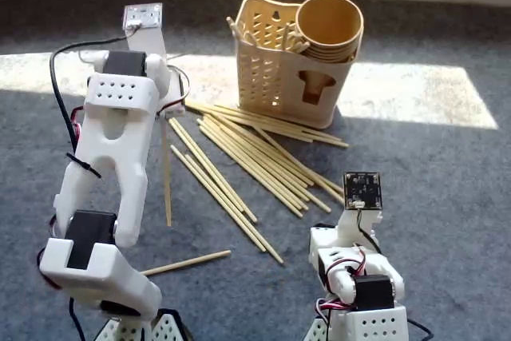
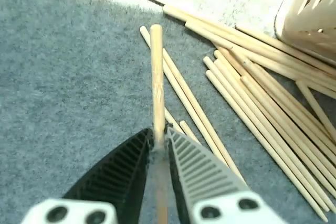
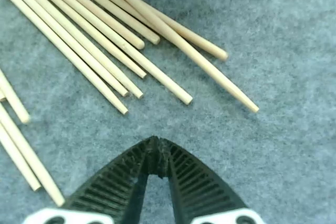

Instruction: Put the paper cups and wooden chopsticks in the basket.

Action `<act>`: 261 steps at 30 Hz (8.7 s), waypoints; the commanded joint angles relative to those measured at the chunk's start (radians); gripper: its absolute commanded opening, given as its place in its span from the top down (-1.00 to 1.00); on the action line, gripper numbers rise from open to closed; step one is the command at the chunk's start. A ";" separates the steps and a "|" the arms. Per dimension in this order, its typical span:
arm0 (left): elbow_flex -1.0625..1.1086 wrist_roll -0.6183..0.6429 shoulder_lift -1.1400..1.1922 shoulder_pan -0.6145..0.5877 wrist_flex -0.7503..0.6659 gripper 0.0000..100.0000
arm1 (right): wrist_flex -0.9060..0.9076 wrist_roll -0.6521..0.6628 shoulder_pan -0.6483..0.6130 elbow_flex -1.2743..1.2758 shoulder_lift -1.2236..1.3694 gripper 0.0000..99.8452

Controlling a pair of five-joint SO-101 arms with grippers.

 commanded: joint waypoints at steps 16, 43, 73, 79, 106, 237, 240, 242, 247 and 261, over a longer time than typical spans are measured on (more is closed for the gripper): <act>-0.797 -0.014 -0.002 0.153 -0.012 0.99 | 0.010 -0.003 0.008 0.150 -0.004 0.99; -0.460 0.034 -0.013 0.202 -0.914 0.99 | 0.010 -0.003 0.008 0.150 -0.004 0.99; -0.038 0.095 -0.015 0.113 -1.097 0.62 | 0.010 -0.003 0.008 0.150 -0.004 0.99; -0.199 0.094 -0.015 0.107 -0.842 0.62 | 0.010 -0.003 0.008 0.150 -0.004 0.99; -0.410 -0.404 -0.002 0.136 0.242 0.75 | 0.010 -0.003 0.008 0.150 -0.004 0.99; -0.280 -0.411 -0.453 0.269 -0.117 0.99 | 0.010 -0.003 0.008 0.150 -0.004 0.99; -0.280 -0.333 -0.453 0.268 -0.221 0.99 | 0.010 -0.003 0.008 0.150 -0.004 0.99; -0.283 -0.267 -0.453 0.243 -0.284 0.99 | 0.010 -0.003 0.008 0.150 -0.004 0.99; -0.277 -0.120 -0.450 0.185 -0.502 0.99 | 0.010 -0.003 0.008 0.150 -0.004 0.99; -0.018 -0.014 -0.447 0.168 -1.083 0.99 | 0.010 -0.003 0.008 0.150 -0.004 0.99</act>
